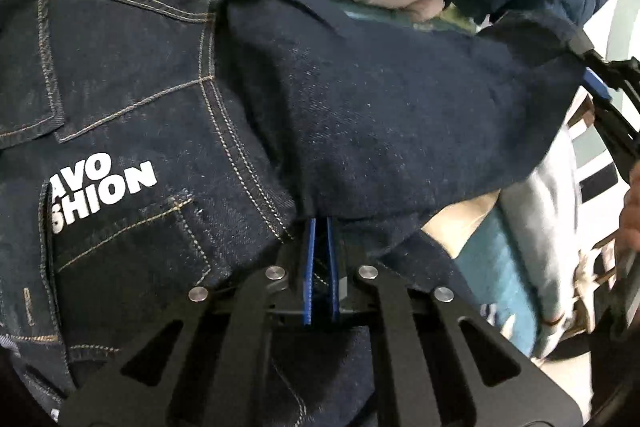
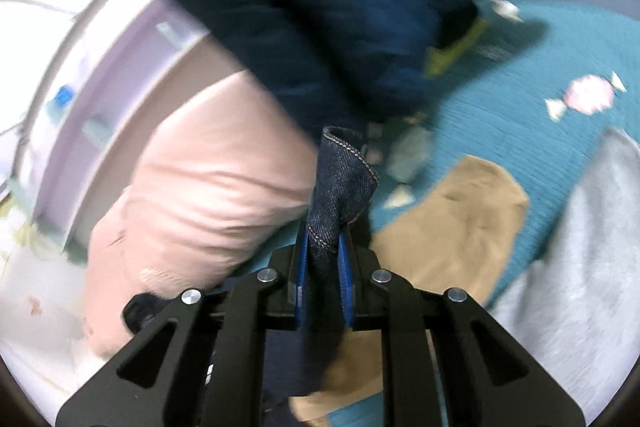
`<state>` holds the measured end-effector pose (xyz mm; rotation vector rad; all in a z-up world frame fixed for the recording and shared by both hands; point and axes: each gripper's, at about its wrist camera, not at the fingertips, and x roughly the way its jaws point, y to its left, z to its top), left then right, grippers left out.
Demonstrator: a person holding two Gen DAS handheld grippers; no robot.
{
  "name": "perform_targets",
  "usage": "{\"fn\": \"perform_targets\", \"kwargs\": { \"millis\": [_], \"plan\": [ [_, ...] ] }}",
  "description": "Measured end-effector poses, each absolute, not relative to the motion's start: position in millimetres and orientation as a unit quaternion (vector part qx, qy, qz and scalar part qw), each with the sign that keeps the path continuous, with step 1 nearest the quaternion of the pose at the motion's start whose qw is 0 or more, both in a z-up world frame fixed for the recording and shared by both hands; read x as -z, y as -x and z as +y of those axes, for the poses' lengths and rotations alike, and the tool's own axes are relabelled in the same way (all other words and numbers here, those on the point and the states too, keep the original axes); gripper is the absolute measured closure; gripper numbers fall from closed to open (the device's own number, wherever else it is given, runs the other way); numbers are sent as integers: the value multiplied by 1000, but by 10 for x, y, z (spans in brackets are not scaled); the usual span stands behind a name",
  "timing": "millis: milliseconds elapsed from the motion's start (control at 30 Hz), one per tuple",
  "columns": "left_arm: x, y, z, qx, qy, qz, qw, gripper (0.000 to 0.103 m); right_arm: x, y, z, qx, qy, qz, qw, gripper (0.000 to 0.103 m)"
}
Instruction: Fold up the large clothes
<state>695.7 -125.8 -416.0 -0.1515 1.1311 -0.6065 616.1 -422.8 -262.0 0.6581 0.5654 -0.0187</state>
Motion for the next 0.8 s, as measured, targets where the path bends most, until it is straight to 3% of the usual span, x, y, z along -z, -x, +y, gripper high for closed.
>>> {"fn": "perform_targets", "kwargs": {
  "millis": [133,400,633,800],
  "plan": [
    [3855,-6814,-927,303,112,489,811,97,2297,-6145,-3701,-48,-286,259,921,90],
    [3508,-6442,615,171,122,450,868,96,2071,-6219,-2174,-170,-224,272,920,90],
    [3559,-6186,1615,68,146,453,877,96,2526,-6342,-752,-245,-180,342,889,90],
    [3633,-6059,1938,41,161,461,872,96,3206,-6425,45,-260,-143,431,852,87]
  ]
}}
